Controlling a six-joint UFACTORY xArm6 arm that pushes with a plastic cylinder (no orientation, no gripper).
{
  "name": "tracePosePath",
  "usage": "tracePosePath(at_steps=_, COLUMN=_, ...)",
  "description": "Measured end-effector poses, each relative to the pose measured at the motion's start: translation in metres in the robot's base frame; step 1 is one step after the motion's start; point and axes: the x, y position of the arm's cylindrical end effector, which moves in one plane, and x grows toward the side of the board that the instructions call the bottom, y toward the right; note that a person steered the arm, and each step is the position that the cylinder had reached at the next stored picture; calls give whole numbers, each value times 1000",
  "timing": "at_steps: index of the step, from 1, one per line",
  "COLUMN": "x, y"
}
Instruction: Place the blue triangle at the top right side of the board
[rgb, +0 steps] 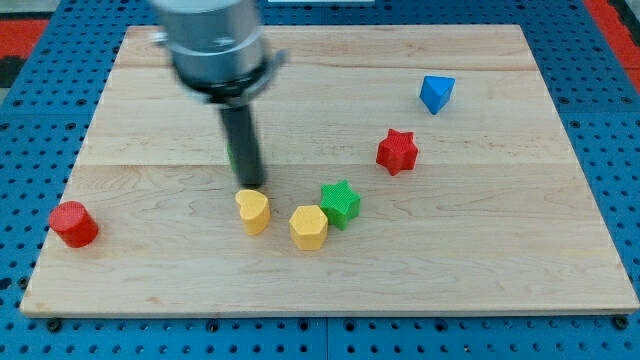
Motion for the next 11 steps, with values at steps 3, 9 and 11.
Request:
tracePosePath(at_steps=3, x=-81, y=156)
tracePosePath(at_steps=9, x=-212, y=247)
tracePosePath(at_steps=11, x=-229, y=253)
